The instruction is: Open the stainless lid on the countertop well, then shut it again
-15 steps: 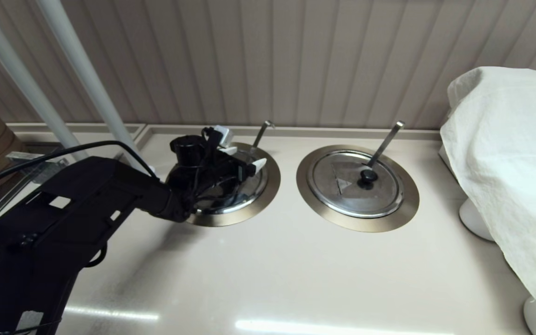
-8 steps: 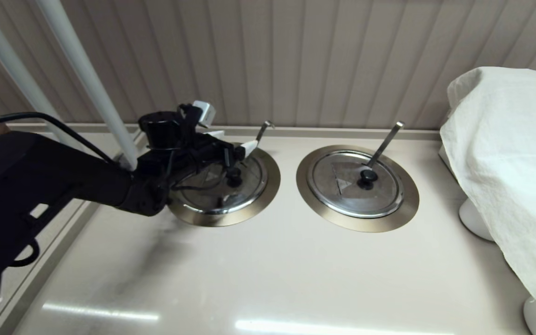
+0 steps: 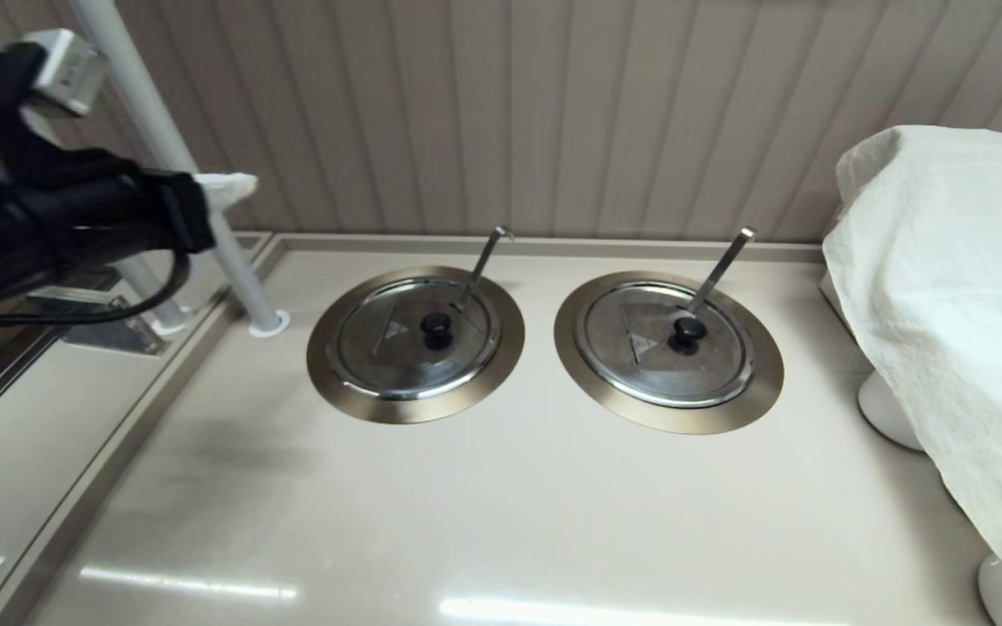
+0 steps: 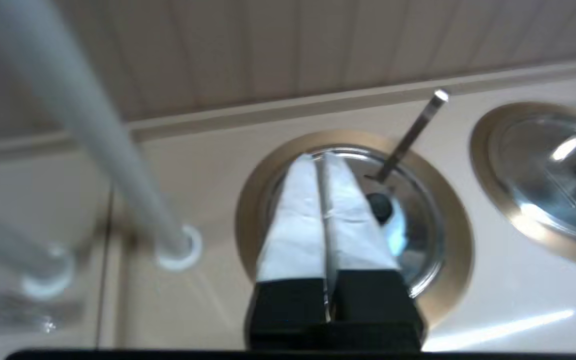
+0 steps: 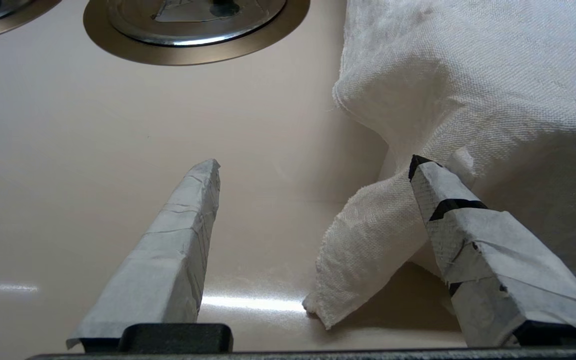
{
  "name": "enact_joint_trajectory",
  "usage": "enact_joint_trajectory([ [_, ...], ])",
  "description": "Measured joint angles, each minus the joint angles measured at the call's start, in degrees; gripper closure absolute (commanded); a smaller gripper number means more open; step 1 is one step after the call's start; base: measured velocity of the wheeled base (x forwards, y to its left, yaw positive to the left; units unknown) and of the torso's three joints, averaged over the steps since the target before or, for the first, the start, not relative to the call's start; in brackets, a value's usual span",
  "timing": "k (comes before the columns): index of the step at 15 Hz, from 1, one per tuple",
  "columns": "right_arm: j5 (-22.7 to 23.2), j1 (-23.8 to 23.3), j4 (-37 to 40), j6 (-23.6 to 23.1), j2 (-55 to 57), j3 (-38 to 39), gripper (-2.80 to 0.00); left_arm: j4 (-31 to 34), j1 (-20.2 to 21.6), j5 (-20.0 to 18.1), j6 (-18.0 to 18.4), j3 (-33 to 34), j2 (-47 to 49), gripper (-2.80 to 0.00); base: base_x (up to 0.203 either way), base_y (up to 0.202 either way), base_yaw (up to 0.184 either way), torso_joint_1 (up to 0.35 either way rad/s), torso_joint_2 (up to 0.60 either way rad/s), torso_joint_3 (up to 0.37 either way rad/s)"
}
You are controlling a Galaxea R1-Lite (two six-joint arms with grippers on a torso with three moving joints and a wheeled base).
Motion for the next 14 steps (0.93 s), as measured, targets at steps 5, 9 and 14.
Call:
enact_joint_trajectory([
  [5,-0.02,0.0,0.0,0.0,0.0,0.0,-2.8,23.27,4.18,6.64,0.17,9.61,-30.08,0.0,0.0,0.0,0.0,0.0,0.0,0.0],
  [9,-0.02,0.0,0.0,-0.01,0.0,0.0,-2.8,34.68,5.05,6.07,-0.06,17.02,-53.1,0.0,0.0,0.0,0.0,0.0,0.0,0.0],
  [14,0.0,0.0,0.0,-0.03,0.0,0.0,-2.8,49.35,5.31,3.38,3.26,27.75,-75.5,0.0,0.0,0.0,0.0,0.0,0.0,0.0],
])
